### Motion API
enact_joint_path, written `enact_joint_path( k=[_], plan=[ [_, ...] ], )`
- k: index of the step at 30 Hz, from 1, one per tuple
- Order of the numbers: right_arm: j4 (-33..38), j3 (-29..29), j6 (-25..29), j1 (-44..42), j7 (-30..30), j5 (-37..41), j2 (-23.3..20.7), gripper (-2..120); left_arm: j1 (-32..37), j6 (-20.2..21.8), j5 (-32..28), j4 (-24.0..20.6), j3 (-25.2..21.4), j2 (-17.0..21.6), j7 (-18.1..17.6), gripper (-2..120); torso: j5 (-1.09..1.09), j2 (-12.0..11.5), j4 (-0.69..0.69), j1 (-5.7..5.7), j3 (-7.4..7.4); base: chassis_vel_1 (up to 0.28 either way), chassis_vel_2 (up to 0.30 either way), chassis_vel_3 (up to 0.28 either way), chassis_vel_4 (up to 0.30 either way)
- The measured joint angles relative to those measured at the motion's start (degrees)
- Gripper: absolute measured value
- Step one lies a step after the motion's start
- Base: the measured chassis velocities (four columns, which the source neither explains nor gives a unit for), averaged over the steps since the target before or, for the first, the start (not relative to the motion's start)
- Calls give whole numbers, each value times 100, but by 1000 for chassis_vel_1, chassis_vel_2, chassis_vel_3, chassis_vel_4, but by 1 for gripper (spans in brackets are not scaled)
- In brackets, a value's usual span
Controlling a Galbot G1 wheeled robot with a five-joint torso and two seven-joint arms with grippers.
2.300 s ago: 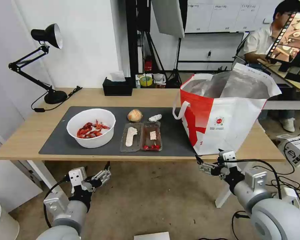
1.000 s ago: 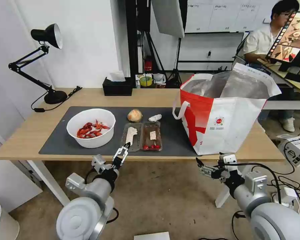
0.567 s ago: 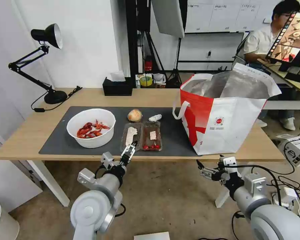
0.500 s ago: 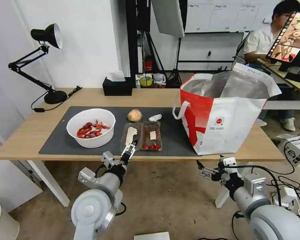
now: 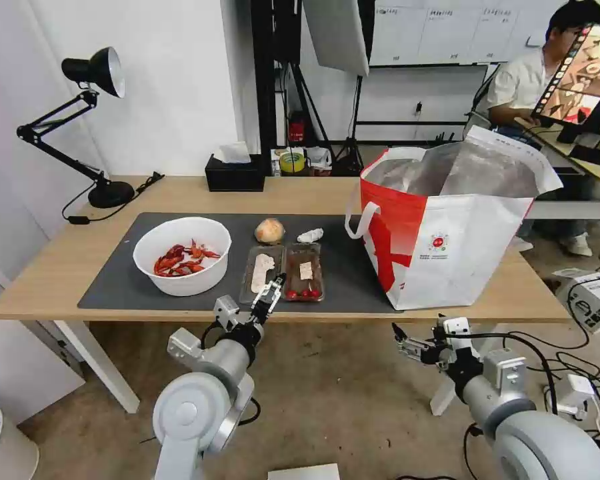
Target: Pick up the trash from the table and place it into the takeout bag.
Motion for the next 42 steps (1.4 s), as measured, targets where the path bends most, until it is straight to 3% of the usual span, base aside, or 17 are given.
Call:
enact_joint_path(
  k=[19,42],
  plan=[
    [-256,9,9,263,-17,21,30,100,-310,64,-42,589,-85,1,-46,100,0,0,0,0,0,0,0,0,0],
    [-278,17,28,224,-5,-1,83,100,-620,-30,-149,863,-189,0,-121,100,0,1,0,0,0,0,0,0,0]
  ],
)
